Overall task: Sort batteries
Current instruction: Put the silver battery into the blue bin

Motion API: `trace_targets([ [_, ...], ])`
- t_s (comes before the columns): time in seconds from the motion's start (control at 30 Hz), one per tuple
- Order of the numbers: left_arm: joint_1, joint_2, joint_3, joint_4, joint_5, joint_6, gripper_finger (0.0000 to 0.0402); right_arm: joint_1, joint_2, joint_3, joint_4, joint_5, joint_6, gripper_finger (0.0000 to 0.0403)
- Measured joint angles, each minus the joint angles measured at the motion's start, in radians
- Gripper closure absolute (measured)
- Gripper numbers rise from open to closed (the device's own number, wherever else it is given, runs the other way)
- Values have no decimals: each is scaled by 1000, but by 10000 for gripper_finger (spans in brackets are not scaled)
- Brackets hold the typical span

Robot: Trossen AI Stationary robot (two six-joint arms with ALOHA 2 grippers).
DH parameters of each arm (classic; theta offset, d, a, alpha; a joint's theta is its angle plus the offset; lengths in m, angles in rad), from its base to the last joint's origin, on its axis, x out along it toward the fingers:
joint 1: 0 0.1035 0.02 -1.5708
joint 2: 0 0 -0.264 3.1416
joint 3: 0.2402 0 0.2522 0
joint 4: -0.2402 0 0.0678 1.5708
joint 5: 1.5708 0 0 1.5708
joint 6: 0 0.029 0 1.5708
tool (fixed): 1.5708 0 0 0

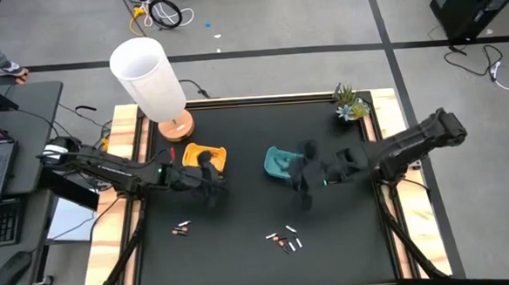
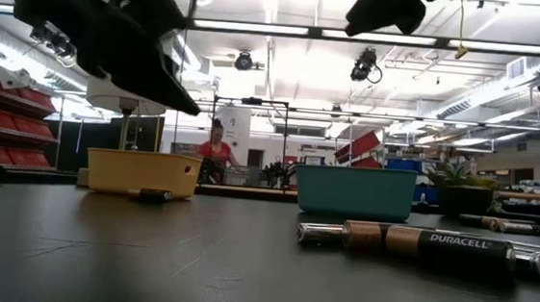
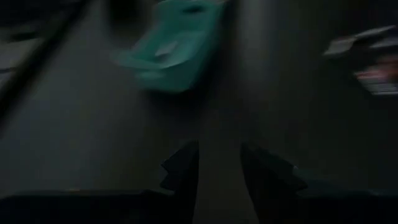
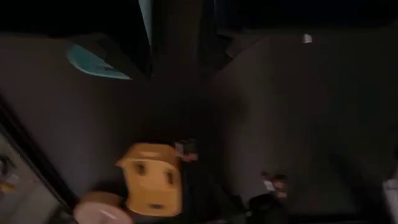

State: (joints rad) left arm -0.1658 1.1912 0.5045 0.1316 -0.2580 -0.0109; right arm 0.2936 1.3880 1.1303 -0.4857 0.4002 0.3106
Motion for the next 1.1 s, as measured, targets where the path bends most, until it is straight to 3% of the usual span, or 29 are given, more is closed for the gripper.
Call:
trace_targets([
  [0.07,-12,0,0,31,113,11,266,43,13,-53,74,24,-23,291],
  [0.13,-24,1,0,67,162,29,266,79,22,-101,151,44,-59,295],
  [0.3,-40,27,-1,186,167,-35,266,128,38,-185,249,56,-88,309],
  [0.5,-46,144,21,307,197,-179,266,183,85,-197,249,142,32,314],
  [0.67,-103,264,128,293,138,-170,272,252,53,-194,197,217,105,317],
  [0.9,-192,413,349,122,99,-138,286,358,29,-194,74,376,243,319],
  [1.1,-256,533,493,55,10,-157,286,400,33,-262,59,417,381,322],
])
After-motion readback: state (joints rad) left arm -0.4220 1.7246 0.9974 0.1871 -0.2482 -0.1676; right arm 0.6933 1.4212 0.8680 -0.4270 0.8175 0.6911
